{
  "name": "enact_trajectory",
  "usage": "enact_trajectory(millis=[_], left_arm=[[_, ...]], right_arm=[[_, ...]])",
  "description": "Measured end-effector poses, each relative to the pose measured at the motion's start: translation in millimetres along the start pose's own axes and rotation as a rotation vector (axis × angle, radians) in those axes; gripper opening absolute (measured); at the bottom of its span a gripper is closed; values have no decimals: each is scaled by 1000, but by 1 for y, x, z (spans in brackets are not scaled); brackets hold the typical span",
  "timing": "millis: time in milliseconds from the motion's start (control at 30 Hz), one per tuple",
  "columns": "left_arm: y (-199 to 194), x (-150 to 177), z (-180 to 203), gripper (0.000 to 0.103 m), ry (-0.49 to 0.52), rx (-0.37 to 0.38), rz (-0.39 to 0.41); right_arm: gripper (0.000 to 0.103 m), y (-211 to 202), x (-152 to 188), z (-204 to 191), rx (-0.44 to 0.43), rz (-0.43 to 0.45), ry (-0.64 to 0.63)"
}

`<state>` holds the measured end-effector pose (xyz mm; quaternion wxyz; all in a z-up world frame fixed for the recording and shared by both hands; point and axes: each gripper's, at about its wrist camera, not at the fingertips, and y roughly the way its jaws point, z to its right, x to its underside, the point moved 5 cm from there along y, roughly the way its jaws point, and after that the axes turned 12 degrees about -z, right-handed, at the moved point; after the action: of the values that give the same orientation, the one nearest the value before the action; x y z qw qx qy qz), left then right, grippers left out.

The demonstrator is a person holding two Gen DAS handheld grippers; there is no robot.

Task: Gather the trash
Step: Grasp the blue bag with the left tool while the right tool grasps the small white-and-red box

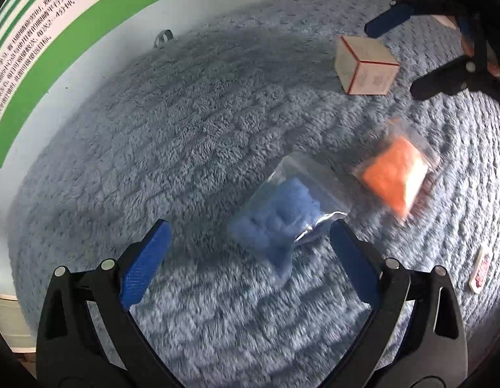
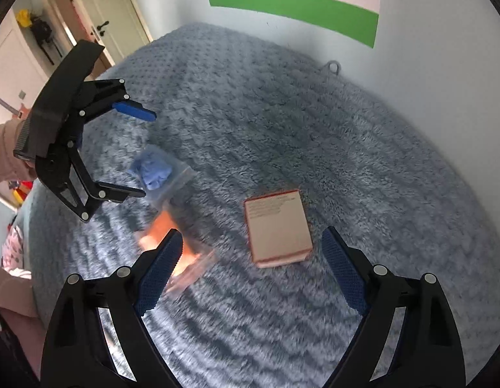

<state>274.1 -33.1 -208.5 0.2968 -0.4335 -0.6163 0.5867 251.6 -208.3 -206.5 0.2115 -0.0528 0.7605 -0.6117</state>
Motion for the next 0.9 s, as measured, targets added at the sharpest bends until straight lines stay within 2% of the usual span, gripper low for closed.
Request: enact_trajectory(millis=[67, 133, 200, 233, 267, 300, 333, 433, 500, 700, 900], left_arm=[[5, -3, 0, 96, 13, 1, -1], [7, -4, 3, 89, 34, 7, 8], [7, -6, 7, 86, 40, 22, 16], [8, -6, 7, 85, 38, 31, 16], [8, -7, 7, 84, 33, 40, 19], [8, -8, 7, 78, 29, 58, 21], [7, -8, 8, 66, 28, 80, 24], [5, -10, 15, 43, 43, 108, 21], [5, -10, 19, 35, 44, 119, 15], [3, -11, 13, 28, -23, 152, 15], [-13, -11, 17, 23, -2, 93, 24]], right_arm=[[80, 7, -2, 4, 20, -7, -6], [71, 13, -2, 8, 34, -25, -2], [65, 18, -1, 11, 41, -43, 5], [60, 20, 0, 13, 46, -48, 7], [48, 21, 1, 14, 46, -52, 9], [43, 23, 2, 16, 47, -62, 13], [43, 23, 3, 16, 50, -63, 14], [42, 22, 4, 16, 59, -57, 11], [42, 20, 5, 14, 48, -51, 12], [42, 4, 10, 13, 50, -36, 20], [42, -14, 17, 16, 56, -21, 24]])
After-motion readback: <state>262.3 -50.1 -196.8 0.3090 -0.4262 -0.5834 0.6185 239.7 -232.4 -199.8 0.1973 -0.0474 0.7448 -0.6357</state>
